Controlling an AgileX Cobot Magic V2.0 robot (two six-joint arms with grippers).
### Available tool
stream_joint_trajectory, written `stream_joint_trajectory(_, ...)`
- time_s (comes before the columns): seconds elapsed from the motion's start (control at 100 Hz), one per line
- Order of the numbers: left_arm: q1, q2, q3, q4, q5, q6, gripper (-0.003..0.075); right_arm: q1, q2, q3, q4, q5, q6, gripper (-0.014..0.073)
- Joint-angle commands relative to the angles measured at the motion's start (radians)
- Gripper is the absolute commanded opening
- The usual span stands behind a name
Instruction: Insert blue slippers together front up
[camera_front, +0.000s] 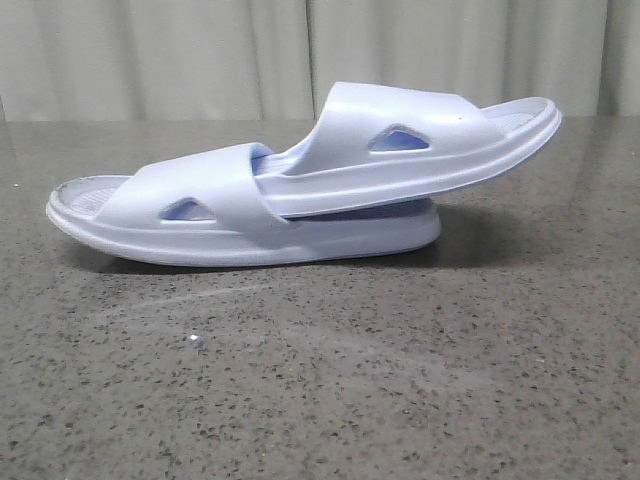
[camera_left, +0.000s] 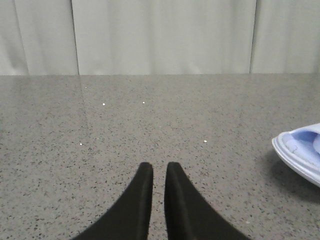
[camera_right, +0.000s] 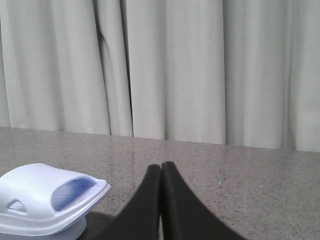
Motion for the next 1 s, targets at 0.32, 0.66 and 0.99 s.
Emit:
stream_joint_trajectory(0.32,-0.008,-0.013,0.023,0.174,-0.143,-0.149,0.0016,0.001,0.012,-0.025,0.014,-0.03,-0.013,-0.0107)
stream_joint_trajectory(0.66,-0.008,-0.013,0.023,0.172,-0.147,-0.152,0.0016,0.001,0.012,-0.025,0.014,-0.03,-0.013,-0.0107)
stream_joint_trajectory(0.99,-0.008,-0.013,0.023,0.172,-0.147,-0.152,0.0016,0.001,0.012,-0.025,0.014,-0.03,-0.013,-0.0107)
